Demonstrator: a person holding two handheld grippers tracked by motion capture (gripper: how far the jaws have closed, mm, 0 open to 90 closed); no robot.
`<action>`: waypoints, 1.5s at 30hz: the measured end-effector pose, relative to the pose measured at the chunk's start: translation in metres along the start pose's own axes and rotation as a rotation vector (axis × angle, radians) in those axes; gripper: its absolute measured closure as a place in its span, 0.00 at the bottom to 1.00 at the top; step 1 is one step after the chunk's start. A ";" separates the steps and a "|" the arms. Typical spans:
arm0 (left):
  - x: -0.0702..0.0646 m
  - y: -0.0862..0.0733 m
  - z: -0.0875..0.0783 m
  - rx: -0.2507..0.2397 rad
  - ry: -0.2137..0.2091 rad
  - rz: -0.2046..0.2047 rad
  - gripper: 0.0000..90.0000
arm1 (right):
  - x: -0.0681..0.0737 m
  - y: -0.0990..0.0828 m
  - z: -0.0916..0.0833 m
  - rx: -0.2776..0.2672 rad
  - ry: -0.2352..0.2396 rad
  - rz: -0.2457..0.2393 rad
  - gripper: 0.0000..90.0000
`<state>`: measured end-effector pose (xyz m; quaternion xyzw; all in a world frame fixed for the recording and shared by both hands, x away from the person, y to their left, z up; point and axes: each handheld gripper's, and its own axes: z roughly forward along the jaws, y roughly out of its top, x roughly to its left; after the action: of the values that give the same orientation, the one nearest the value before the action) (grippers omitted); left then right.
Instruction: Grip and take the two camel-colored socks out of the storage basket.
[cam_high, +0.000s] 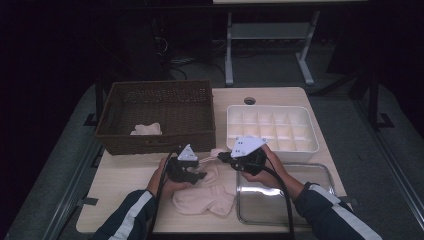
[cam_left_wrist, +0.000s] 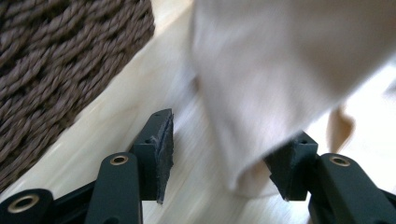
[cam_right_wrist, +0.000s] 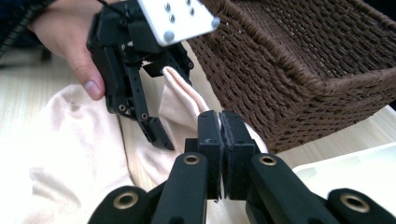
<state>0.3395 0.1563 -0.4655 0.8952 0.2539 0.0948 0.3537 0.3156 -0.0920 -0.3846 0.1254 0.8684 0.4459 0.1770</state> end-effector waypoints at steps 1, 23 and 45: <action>0.003 -0.001 -0.002 0.004 0.004 -0.008 0.51 | 0.000 0.000 -0.001 -0.002 0.002 0.007 0.97; 0.029 -0.039 -0.048 0.019 0.042 -0.076 0.38 | 0.009 -0.007 0.014 0.068 0.047 0.041 0.97; 0.013 -0.041 -0.107 -0.110 -0.065 -0.029 0.97 | 0.011 0.001 -0.016 -0.002 0.025 0.102 0.97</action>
<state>0.2974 0.2515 -0.4153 0.8733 0.2495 0.0743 0.4117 0.2988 -0.0993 -0.3776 0.1639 0.8625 0.4569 0.1434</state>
